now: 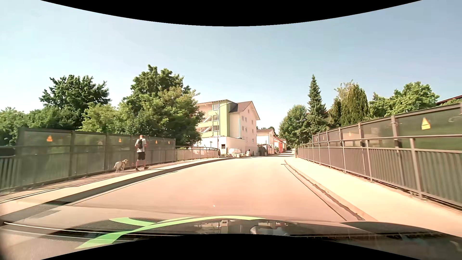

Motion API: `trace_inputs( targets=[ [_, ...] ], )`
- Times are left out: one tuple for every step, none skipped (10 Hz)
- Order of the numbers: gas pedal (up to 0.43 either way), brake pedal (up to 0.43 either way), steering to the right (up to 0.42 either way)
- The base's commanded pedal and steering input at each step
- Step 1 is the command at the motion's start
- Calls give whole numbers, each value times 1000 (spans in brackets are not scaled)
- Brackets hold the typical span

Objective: Follow the waypoints while adhering to traffic rules and regulations

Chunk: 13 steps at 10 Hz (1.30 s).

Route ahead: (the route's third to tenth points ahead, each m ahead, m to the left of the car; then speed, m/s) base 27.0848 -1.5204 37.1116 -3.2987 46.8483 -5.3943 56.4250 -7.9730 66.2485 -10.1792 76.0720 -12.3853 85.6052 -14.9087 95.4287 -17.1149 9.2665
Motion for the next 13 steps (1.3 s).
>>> trace_inputs(
  targets=[
    [248,0,31],
    [248,0,31],
    [248,0,31],
    [248,0,31],
    [260,0,31],
    [260,0,30],
    [260,0,30],
    [260,0,30],
    [260,0,30],
    [260,0,30],
    [260,0,30],
    [260,0,30],
    [260,0,30]
  ],
)
